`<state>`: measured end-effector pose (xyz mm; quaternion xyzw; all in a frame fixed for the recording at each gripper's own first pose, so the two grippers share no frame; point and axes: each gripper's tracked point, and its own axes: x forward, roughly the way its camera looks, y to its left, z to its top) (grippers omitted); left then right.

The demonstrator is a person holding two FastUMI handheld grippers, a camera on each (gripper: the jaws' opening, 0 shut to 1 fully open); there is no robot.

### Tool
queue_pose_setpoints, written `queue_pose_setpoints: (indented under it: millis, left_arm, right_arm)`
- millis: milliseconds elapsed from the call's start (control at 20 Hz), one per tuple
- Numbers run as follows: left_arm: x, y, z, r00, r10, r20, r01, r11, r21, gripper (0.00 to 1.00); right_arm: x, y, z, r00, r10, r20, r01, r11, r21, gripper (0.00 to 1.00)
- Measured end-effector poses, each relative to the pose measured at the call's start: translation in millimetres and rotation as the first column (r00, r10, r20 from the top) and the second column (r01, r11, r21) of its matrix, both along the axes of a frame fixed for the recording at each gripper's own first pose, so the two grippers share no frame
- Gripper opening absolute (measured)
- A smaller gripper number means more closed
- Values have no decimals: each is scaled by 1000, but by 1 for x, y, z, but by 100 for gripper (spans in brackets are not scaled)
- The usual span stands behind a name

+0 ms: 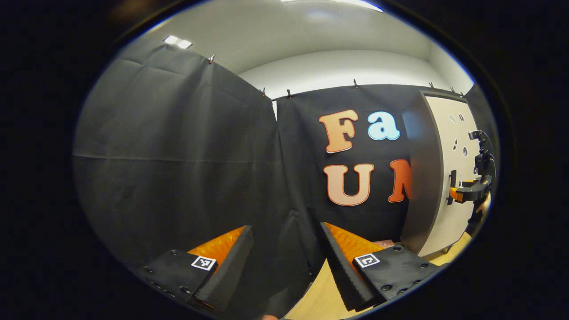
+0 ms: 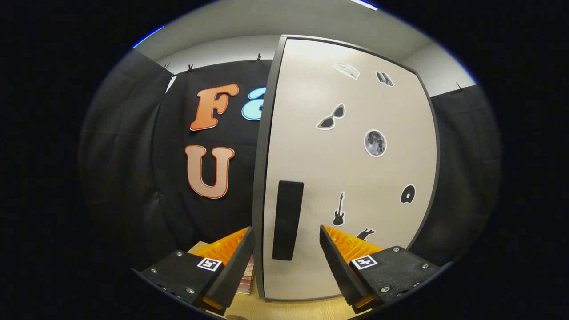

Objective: Open the cabinet door with the right hand, grasp the bottle in the cabinet with the left hand and place it on the coaster, then close the cabinet door with the right hand.

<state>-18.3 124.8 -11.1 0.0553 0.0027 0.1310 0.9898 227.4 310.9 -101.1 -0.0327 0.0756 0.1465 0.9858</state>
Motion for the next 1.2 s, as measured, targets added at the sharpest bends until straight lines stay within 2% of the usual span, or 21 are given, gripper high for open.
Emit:
queue_pose_setpoints:
  millis: [200,400,500,700,850,1050,1200]
  left_arm:
    - [0,12,-5,1000,27,-7,-27,1000,-8,98]
    - [1,18,-8,999,46,-12,-46,999,-5,97]
    - [0,18,-8,999,46,-12,-46,999,-4,97]
    - [1,17,-8,999,39,-10,-39,999,0,97]
    - [-1,15,-7,1000,29,-9,-29,1000,0,97]
    - [-1,13,-6,1000,20,-3,-20,1000,1,97]
    - [-6,8,-5,1000,7,3,-7,1000,-1,97]
  right_arm:
    - [22,4,-11,999,-23,-27,23,1000,13,80]
    - [32,10,-13,999,-9,-33,10,1000,26,68]
    - [36,11,-12,1000,-15,-25,16,1000,16,61]
    - [36,12,-15,999,-14,-43,15,999,33,40]
    - [32,11,-15,998,-11,-63,15,998,62,34]
    - [21,9,-12,998,8,-57,-5,999,50,28]
    - [7,3,-4,998,10,-66,-6,998,59,28]
